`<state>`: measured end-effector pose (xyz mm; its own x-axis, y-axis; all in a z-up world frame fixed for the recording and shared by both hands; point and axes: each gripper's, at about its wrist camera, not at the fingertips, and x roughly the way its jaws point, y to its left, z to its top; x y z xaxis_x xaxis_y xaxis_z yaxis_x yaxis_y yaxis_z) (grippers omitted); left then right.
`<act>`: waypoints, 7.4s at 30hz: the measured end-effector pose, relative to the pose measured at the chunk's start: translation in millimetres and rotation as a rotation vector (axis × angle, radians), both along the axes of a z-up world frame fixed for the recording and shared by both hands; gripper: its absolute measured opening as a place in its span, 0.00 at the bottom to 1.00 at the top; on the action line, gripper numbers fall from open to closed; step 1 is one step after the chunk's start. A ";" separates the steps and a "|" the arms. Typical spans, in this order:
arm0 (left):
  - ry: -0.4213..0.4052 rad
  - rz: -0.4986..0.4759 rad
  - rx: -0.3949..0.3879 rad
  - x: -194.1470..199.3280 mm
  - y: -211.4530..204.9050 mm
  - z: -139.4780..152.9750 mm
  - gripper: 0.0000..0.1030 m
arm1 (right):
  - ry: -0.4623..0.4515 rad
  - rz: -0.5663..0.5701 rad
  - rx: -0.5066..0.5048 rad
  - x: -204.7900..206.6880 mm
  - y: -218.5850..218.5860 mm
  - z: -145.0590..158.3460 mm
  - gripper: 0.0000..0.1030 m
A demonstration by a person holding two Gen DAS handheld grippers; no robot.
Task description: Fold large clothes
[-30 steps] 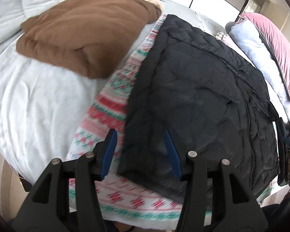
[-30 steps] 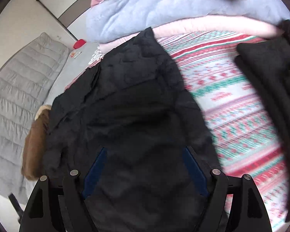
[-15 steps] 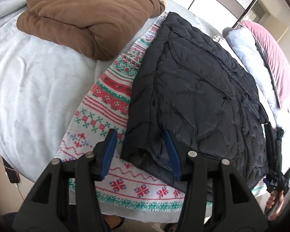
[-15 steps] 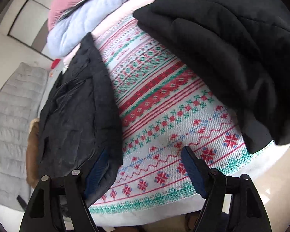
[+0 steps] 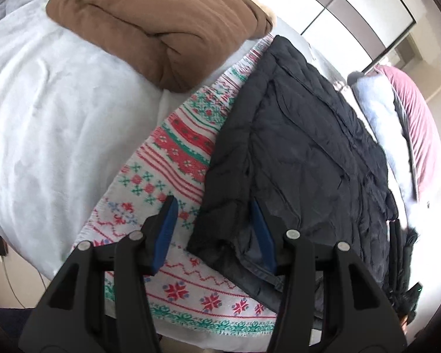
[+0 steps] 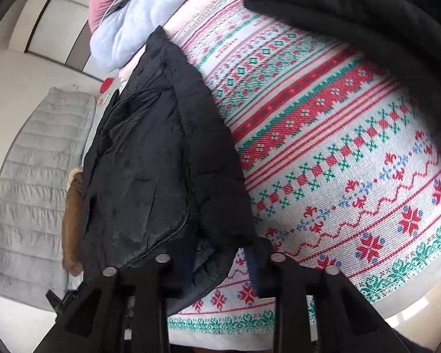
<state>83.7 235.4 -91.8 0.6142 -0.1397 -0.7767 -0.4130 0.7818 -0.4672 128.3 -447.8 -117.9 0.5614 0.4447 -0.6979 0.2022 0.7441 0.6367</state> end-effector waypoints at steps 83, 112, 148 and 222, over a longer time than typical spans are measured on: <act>0.134 0.082 -0.041 274.0 -38.1 49.8 0.09 | -0.106 -0.319 0.008 203.5 11.9 89.1 0.05; 0.085 -0.019 0.147 272.6 -27.2 60.6 0.61 | -0.129 -0.042 -0.462 192.8 37.6 106.5 0.50; 0.127 0.004 0.337 324.7 -45.8 24.9 0.10 | -0.075 -0.079 -0.631 270.8 43.7 74.0 0.24; 0.113 -0.524 0.694 230.6 -328.6 33.0 1.00 | -0.014 0.374 -0.579 108.7 135.4 62.0 0.98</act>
